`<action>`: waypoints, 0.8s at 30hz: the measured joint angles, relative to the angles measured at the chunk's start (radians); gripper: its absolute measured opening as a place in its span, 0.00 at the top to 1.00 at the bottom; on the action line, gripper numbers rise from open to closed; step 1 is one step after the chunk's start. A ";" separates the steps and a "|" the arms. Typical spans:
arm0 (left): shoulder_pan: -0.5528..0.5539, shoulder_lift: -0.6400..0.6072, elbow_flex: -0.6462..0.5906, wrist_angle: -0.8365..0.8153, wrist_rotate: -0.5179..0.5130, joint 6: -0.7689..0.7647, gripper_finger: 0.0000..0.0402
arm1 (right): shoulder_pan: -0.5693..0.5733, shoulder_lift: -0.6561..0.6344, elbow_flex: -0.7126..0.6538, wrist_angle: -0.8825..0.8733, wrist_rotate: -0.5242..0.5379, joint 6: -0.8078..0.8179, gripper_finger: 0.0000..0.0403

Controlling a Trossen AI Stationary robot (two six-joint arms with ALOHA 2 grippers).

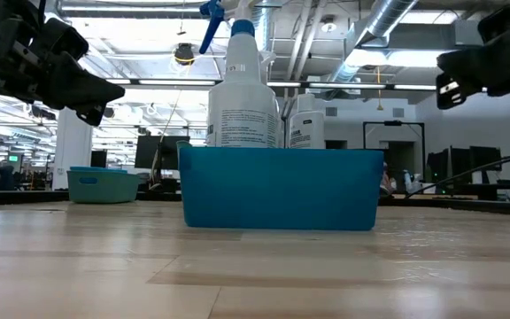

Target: Pick & Place Kitchen Items

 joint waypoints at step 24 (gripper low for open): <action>-0.001 0.008 0.000 0.007 0.000 0.000 0.99 | 0.007 0.002 -0.001 -0.016 0.103 0.037 1.00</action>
